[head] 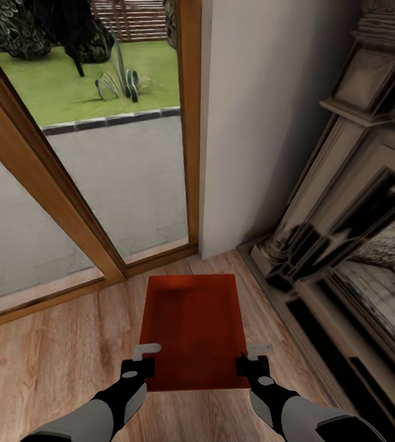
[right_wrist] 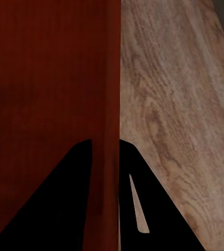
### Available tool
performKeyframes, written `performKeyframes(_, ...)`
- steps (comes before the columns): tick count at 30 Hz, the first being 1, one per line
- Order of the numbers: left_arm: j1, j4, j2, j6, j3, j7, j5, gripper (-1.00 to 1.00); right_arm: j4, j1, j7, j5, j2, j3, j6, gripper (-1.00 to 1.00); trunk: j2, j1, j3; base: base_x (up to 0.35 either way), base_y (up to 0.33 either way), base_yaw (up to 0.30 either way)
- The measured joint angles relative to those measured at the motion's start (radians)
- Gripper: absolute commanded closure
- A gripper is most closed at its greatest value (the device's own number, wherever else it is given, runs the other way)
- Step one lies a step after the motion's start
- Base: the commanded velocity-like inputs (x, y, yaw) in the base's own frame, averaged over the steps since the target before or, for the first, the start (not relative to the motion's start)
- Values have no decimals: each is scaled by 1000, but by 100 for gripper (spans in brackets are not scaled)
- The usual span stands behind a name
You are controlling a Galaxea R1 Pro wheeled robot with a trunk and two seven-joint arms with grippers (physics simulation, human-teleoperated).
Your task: Move the two storage containers from the living room to the garage. In the garage, place one container on the floor and stack the other container on top of it (either order is fine).
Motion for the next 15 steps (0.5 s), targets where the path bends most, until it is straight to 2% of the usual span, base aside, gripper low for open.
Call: performKeyframes(15,0,0,0,0,0,0,0,100,0,0,0,0,0,0,0,100,105,-58,47,0,0,0)
